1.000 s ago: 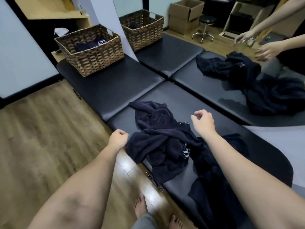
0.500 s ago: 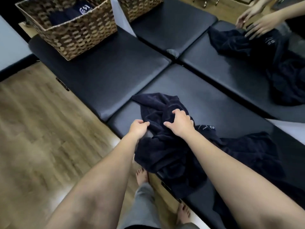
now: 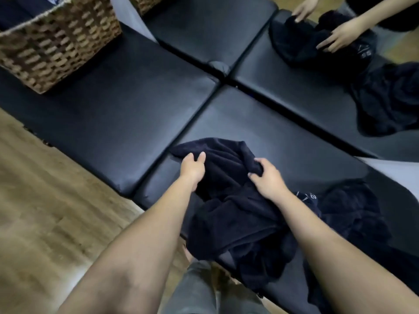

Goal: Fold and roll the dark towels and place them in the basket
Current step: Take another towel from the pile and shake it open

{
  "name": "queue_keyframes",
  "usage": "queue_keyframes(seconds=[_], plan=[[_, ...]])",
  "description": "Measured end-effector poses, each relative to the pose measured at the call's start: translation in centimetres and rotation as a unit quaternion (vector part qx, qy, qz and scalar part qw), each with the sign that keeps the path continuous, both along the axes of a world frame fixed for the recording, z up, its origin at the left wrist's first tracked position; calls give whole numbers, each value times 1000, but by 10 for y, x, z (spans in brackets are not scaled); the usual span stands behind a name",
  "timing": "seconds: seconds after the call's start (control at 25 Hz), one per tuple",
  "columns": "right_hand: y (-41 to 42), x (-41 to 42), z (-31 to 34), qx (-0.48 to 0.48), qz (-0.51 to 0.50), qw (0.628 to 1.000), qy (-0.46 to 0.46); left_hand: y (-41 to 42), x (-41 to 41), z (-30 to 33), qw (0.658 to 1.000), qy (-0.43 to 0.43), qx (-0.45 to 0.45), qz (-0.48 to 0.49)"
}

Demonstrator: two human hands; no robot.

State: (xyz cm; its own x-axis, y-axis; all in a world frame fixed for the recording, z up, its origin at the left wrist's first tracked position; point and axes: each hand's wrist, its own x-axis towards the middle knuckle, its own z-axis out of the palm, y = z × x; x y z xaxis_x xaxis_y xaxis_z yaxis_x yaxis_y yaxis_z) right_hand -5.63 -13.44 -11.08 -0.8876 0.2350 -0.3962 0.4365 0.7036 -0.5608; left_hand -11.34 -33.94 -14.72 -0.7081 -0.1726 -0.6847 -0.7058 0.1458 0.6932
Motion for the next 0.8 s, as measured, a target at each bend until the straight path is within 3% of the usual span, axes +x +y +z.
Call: queue_keyframes(seconds=[0.08,0.2,0.32,0.44,0.56,0.68,0.8], plan=[[26,-13,25,-54,-122,986,95,-14,-32,20,995,66,-42,66],[49,-28,50,-151,-285,930,175,-39,-84,65,973,136,-18,184],[70,-30,50,-206,-353,891,199,-64,-108,100,970,211,-37,117],[82,-23,43,-175,-379,896,153,-80,-107,103,971,233,-40,37],[85,-19,47,-184,-387,897,105,-78,-103,102,978,201,12,50],[85,-21,64,-213,-355,901,133,-64,-103,114,981,185,6,62],[86,-25,90,-224,-316,900,201,-49,-108,142,970,236,-42,37]])
